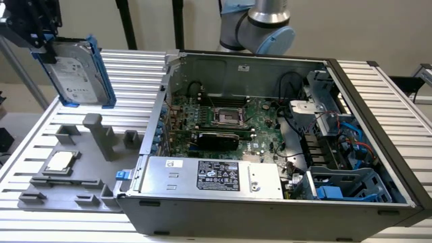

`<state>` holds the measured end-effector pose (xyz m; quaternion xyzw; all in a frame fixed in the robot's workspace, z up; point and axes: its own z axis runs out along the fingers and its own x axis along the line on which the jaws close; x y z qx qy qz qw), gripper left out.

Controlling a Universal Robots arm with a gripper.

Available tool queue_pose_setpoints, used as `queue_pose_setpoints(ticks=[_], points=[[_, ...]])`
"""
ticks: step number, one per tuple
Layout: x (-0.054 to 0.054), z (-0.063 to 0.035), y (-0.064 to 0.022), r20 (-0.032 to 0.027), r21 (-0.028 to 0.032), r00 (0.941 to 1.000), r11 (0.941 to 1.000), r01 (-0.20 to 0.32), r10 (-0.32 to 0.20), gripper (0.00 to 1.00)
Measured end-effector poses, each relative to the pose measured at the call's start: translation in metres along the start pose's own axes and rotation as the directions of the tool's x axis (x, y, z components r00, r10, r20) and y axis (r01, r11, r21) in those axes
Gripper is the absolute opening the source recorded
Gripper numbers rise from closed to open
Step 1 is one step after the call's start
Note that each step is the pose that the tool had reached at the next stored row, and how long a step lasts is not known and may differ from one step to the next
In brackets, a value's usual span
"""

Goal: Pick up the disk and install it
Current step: 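Pick up the disk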

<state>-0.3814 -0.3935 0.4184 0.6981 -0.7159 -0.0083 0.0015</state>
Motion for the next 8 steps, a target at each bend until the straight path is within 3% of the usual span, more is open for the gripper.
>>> queue_pose_setpoints(ticks=[8], points=[[0.001, -0.0342, -0.0359, 0.0117, -0.0006, 0.9999, 1.0, 0.0, 0.0, 0.33]])
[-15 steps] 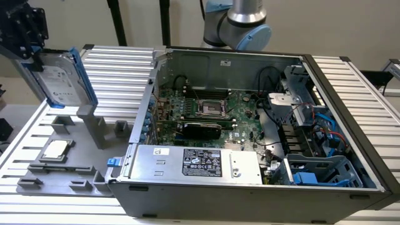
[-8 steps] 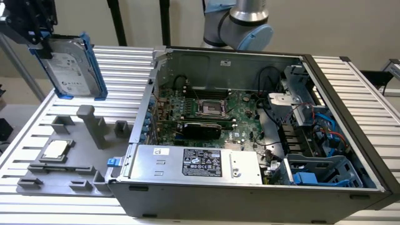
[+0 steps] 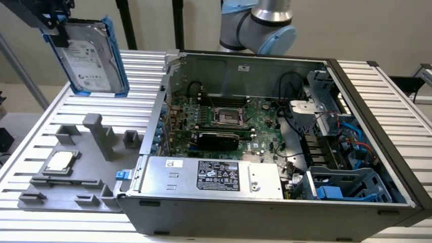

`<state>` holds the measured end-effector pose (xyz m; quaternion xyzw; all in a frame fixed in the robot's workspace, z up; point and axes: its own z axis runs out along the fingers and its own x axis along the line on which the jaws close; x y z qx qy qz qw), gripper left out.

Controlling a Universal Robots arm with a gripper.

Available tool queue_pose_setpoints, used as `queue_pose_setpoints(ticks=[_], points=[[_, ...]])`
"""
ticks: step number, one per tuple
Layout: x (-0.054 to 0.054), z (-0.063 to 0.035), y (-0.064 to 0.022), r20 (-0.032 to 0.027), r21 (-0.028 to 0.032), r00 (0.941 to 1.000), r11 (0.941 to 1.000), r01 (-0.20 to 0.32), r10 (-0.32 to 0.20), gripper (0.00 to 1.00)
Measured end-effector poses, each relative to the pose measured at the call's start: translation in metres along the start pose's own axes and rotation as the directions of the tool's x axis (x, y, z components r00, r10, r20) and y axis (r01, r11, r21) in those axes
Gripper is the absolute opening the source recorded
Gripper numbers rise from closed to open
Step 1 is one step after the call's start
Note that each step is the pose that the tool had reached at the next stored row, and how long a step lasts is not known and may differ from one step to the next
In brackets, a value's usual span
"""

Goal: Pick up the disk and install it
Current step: 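Pick up the disk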

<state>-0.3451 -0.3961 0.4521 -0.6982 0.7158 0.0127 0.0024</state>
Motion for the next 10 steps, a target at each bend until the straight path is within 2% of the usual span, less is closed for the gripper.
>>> queue_pose_setpoints(ticks=[3, 10], points=[[0.001, -0.0104, -0.0139, 0.002, -0.001, 1.0, 1.0, 0.0, 0.0, 0.33], [0.007, -0.0232, -0.0454, 0.0018, -0.0049, 1.0, 1.0, 0.0, 0.0, 0.33]])
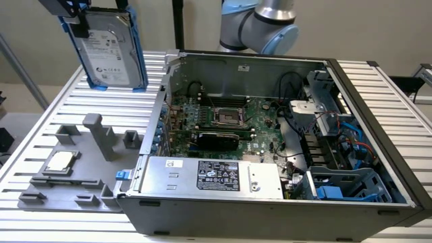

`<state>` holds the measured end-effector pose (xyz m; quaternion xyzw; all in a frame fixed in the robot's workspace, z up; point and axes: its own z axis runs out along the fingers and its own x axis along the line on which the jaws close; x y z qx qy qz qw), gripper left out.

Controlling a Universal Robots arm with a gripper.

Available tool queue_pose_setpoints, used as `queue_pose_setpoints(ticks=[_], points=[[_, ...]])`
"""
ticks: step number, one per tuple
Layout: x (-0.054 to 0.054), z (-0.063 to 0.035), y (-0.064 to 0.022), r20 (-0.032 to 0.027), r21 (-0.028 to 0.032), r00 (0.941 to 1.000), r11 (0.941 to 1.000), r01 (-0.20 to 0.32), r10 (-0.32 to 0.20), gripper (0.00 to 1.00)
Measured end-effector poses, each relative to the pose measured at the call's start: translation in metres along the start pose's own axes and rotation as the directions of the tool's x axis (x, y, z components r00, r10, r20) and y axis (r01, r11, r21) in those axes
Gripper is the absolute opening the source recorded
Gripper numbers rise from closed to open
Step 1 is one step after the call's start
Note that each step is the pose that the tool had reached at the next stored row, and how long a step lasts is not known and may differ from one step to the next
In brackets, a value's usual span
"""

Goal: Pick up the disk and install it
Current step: 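Pick up the disk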

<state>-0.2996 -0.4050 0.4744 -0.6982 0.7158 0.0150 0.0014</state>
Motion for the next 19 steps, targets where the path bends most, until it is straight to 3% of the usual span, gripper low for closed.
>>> queue_pose_setpoints(ticks=[10, 19], points=[[0.011, -0.0152, -0.0457, 0.0, -0.0017, 1.0, 1.0, 0.0, 0.0, 0.33], [0.027, -0.0196, -0.0825, 0.0, -0.0019, 1.0, 1.0, 0.0, 0.0, 0.33]])
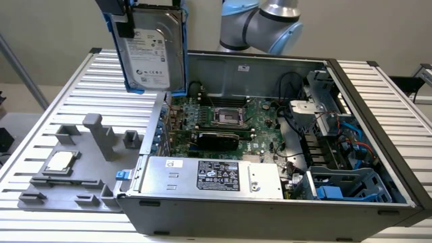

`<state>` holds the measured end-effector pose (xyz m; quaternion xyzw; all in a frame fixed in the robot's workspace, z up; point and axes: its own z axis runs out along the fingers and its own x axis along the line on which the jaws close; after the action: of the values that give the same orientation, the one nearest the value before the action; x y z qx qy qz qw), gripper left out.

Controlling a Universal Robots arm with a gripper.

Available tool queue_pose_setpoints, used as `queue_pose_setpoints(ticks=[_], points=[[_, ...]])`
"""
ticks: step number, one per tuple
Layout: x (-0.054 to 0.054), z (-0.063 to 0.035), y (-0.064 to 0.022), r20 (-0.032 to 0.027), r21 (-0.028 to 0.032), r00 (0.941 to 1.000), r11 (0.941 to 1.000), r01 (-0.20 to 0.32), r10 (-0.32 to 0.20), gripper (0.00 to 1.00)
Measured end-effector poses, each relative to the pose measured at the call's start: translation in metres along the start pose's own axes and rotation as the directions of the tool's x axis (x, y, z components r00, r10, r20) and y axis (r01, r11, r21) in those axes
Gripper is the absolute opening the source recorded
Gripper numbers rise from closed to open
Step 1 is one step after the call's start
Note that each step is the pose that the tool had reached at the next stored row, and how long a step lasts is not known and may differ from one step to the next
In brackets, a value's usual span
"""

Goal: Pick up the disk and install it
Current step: 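Pick up the disk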

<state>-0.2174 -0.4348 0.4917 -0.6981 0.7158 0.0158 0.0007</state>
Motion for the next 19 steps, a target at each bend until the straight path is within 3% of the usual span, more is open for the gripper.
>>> queue_pose_setpoints(ticks=[14, 19], points=[[0.045, -0.0017, -0.0302, 0.0001, 0.0001, 1.0, 1.0, 0.0, 0.0, 0.33], [0.054, -0.0023, -0.0505, 0.0001, 0.0001, 1.0, 1.0, 0.0, 0.0, 0.33]])
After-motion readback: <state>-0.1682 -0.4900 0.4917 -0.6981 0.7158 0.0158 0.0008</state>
